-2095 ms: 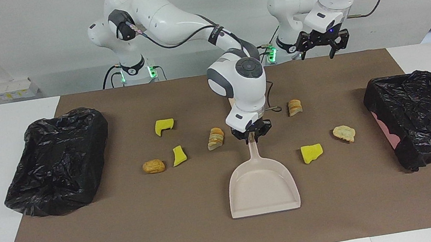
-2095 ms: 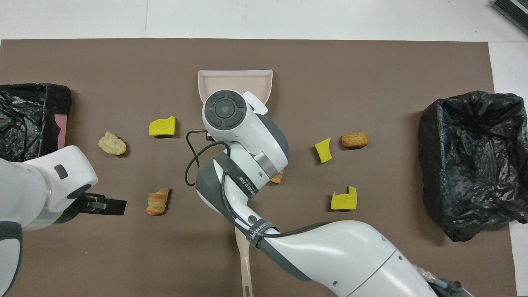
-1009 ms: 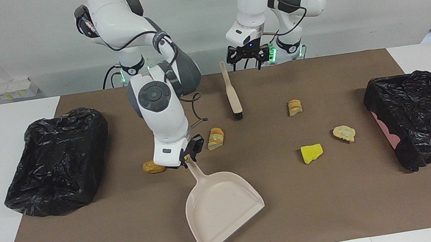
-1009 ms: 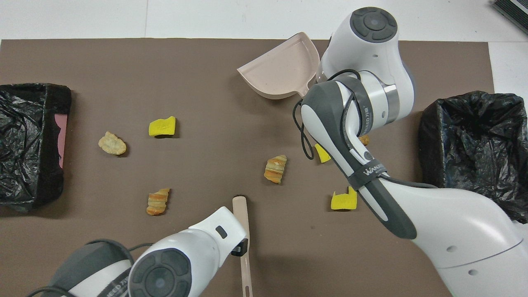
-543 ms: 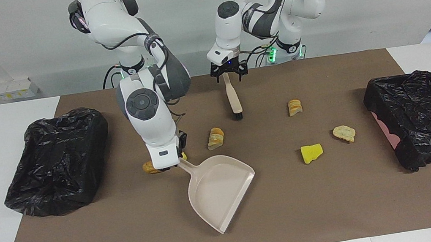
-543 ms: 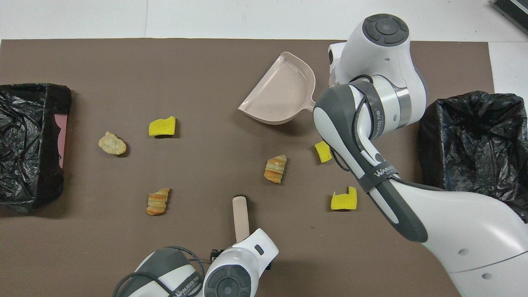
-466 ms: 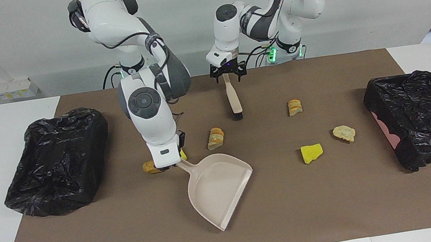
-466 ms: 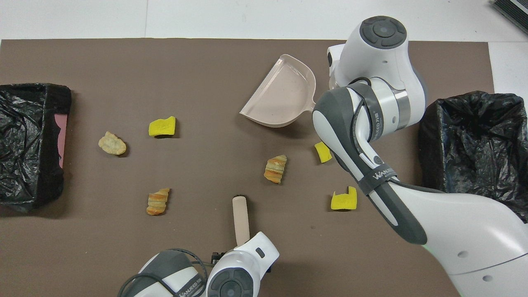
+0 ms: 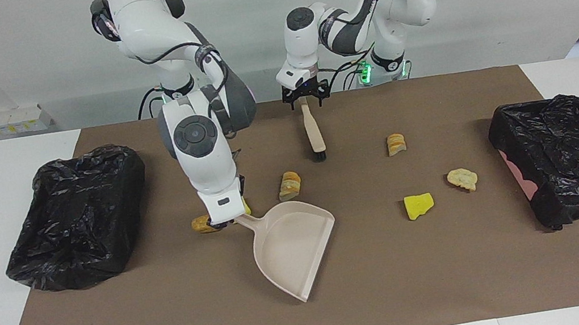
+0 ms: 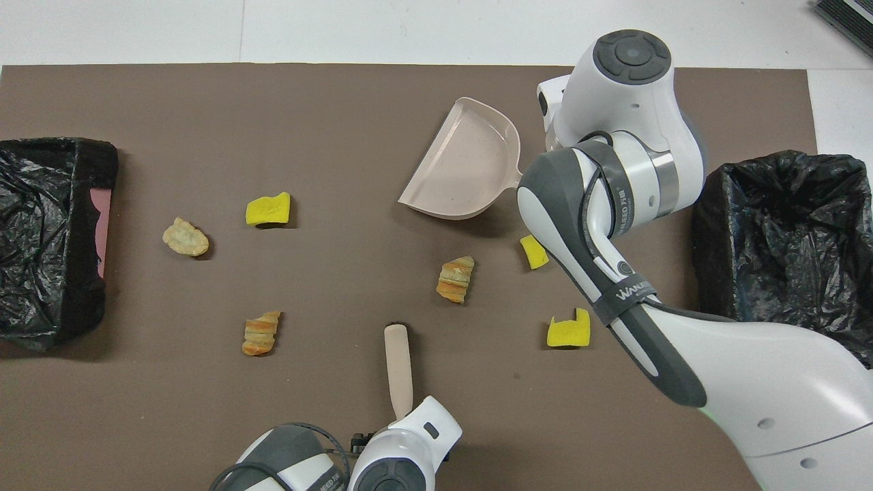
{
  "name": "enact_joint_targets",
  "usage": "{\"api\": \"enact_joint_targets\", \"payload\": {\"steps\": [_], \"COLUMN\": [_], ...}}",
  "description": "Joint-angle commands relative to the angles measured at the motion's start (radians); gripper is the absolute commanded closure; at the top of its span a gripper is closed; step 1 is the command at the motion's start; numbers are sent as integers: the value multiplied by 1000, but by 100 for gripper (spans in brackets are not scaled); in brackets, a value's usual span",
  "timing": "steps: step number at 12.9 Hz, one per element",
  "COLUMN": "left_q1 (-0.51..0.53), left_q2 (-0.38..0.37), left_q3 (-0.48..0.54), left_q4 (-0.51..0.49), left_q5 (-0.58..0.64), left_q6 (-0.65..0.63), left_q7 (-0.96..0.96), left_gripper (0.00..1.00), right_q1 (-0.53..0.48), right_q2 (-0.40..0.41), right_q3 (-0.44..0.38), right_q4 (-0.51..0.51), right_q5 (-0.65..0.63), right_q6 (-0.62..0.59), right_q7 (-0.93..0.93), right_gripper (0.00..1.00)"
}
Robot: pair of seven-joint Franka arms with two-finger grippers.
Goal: Sweep and dump trash in bin
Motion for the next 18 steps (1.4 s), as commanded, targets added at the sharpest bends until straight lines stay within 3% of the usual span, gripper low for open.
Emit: {"api": "enact_joint_targets", "payload": {"steps": [1,2,3,6,11,14,18], "left_q1": [-26,-25,-25,-9,179,349,622], "left_q2": [-32,-28,-25,-20,-28,-12,50], "left_q3": [16,19,21,27,27,27,27], "left_q4": [-26,-15,-7,25,126,190,232], "left_q5": [-29,-29,-29,-23,74,117,144], "left_q6": [1,-17,-33,-80,-202,-211,-199], "left_q7": [-18,-14,0,3,2,47,254], "left_gripper": [63,87,100,100,100,100,100], "right_q1": [-8,-6,-5,-5,32,110,205], "right_q2": [-34,-36,-34,-33,-34,-34,-21], "right_q3": [8,8,8,7,8,7,8], "right_q4": [-42,-42,-42,-39,-35,-38,-39], "right_q5": [-8,-8,-8,-9,-52,-61,-83], "right_q6": [18,18,20,21,24,33,58], "right_q7": [-28,-28,-28,-36,-34,-14,67], "right_gripper": [100,100,100,100,100,100,100]}}
